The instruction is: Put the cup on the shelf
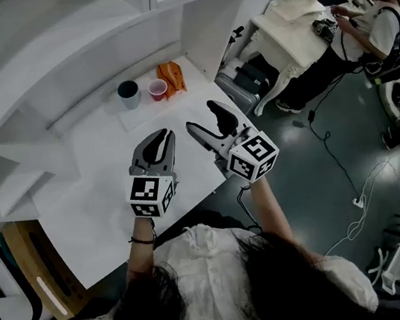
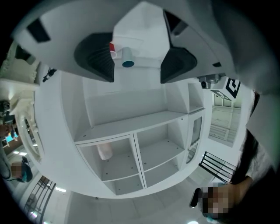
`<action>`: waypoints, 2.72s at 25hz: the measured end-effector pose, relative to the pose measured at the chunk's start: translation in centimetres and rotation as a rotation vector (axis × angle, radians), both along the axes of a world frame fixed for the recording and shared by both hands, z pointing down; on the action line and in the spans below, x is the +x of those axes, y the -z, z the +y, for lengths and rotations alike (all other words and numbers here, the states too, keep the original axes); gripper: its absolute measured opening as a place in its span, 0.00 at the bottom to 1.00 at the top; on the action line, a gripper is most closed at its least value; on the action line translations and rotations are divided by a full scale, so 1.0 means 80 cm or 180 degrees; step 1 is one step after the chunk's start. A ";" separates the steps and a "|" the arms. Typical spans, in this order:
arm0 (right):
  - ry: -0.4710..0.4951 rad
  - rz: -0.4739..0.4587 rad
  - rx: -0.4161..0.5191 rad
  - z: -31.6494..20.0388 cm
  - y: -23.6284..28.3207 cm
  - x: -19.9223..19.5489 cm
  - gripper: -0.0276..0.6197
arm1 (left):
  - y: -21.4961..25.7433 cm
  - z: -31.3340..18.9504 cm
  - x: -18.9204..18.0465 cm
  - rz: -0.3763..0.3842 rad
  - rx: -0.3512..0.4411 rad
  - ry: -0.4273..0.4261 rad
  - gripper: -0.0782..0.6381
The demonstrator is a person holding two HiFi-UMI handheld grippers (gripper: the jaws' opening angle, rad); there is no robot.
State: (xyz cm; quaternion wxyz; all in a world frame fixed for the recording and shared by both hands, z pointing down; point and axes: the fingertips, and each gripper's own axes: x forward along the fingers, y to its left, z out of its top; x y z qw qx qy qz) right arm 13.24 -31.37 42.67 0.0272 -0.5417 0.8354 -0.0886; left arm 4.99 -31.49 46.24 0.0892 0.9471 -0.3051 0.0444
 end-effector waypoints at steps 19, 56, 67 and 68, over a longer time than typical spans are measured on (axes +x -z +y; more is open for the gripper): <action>-0.0145 -0.0256 -0.0135 0.165 -0.019 0.053 0.28 | 0.021 0.142 0.060 -0.0065 0.0122 0.0082 0.19; 0.0459 -0.0150 -0.0443 0.435 -0.095 -0.085 0.20 | -0.041 0.428 -0.044 -0.0444 -0.0203 0.0527 0.19; 0.0456 -0.0132 -0.0598 0.496 -0.104 -0.202 0.19 | -0.049 0.485 -0.166 -0.0391 -0.0216 0.0567 0.19; 0.0454 -0.0129 -0.0603 0.502 -0.105 -0.211 0.19 | -0.050 0.490 -0.175 -0.0384 -0.0218 0.0566 0.19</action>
